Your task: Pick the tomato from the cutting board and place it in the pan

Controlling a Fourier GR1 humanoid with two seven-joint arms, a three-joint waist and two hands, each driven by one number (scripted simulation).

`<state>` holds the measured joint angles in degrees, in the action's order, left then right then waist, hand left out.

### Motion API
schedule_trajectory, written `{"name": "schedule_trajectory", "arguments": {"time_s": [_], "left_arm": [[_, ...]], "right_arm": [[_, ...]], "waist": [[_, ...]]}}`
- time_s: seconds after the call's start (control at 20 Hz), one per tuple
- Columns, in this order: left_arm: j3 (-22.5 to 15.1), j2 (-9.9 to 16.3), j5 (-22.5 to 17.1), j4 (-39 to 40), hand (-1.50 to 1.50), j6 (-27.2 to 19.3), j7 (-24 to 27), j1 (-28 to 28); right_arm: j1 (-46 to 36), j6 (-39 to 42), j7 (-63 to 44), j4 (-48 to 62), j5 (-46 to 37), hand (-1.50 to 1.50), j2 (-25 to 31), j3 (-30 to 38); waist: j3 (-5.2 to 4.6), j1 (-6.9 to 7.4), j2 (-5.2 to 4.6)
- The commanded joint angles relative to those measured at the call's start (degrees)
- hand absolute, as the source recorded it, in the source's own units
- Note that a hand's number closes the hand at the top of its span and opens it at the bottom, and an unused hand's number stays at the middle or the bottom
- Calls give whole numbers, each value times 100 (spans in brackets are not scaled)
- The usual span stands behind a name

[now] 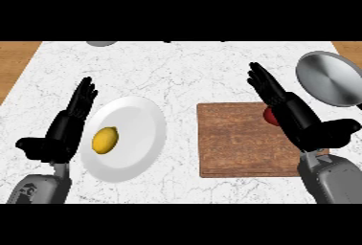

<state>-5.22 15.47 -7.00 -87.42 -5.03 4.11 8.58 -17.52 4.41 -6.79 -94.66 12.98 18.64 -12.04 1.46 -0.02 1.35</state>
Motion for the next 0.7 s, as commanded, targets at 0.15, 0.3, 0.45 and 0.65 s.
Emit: {"name": "schedule_trajectory", "arguments": {"time_s": [0.15,0.3,0.45,0.65], "left_arm": [[308,-429,-359,434,0,-487,-517,-818],[442,-721,-707,665,0,-612,-848,-1090],[436,-796,-682,579,0,-718,-851,-1165],[358,-885,-689,521,0,-755,-1026,-1153]], "right_arm": [[529,-2053,46,382,-369,150,-362,1417],[1091,-2739,-160,793,-1609,150,90,1220],[1280,-4348,163,847,-2457,-150,-239,1659],[1467,-5859,22,926,-3702,-150,-1180,1070]], "waist": [[-147,-125,-154],[-195,-111,-195],[-200,-205,-176],[-191,-49,-167]]}}
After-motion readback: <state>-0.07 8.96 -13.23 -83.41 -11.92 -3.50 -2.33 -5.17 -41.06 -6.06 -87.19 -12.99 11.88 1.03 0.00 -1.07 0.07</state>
